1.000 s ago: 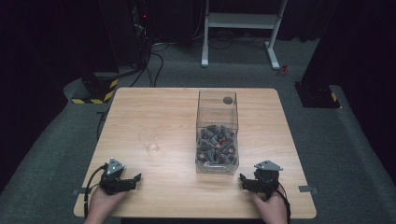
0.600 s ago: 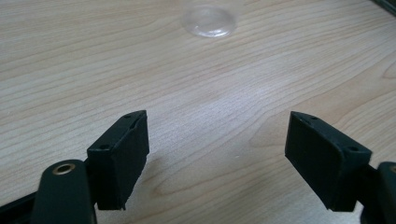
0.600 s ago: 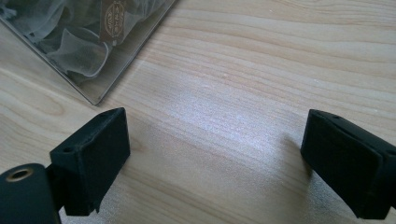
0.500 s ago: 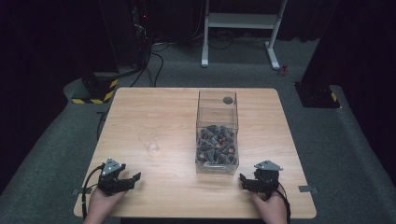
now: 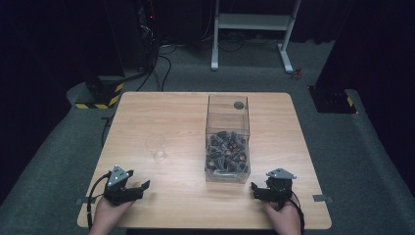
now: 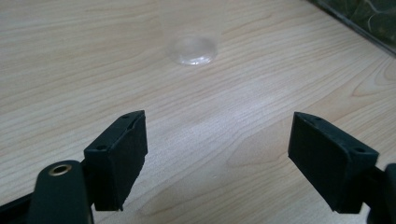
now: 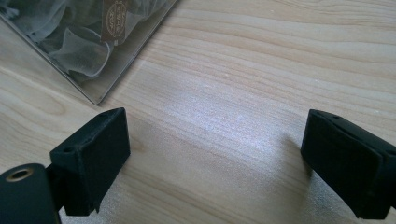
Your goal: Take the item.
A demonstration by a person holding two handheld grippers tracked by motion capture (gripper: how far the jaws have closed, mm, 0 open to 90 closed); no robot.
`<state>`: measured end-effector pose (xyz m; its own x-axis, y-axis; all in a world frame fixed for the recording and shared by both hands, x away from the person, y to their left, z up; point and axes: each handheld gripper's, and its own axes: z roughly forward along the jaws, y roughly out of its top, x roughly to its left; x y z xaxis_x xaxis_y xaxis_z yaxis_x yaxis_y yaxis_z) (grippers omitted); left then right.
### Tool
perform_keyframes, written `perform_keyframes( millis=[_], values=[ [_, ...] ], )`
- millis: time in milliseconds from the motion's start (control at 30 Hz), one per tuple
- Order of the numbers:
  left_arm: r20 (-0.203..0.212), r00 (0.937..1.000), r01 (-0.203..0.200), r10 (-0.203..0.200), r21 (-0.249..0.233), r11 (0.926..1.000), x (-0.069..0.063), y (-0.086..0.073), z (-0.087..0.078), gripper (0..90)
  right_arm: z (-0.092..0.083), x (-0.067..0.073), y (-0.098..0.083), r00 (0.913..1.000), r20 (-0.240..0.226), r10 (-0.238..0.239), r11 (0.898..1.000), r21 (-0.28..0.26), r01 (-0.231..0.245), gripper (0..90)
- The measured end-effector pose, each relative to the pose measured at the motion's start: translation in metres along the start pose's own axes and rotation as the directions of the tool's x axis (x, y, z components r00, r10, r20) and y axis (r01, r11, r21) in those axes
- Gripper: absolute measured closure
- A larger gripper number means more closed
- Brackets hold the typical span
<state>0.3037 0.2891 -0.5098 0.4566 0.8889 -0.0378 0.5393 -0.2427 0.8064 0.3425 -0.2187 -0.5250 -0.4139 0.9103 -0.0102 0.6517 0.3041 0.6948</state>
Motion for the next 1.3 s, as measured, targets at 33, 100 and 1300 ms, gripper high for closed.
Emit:
perform_keyframes(
  millis=[33, 100, 1300],
  values=[
    [0.0, 1.0, 0.0, 0.0, -0.005, 1.0, 0.0, 0.0, -0.001, 20.2, 0.0, 0.0, 0.0, 1.0, 0.0, 0.0, 1.0, 0.0, 0.0, 7.9],
    [0.005, 0.9999, 0.014, -0.014, -0.02, 0.9997, 0.0, 0.002, -0.003, 20.2, 0.0, 0.0, 0.0, 1.0, 0.0, 0.0, 1.0, 0.0, 0.0, 8.0],
    [0.118, 0.992, -0.028, 0.043, -0.124, 0.9918, -0.031, 0.04, -0.008, 21.5, 0.0, 0.001, 0.0, 1.0, -0.006, 0.0, 1.0, 0.002, 0.0, 8.0]
  ],
)
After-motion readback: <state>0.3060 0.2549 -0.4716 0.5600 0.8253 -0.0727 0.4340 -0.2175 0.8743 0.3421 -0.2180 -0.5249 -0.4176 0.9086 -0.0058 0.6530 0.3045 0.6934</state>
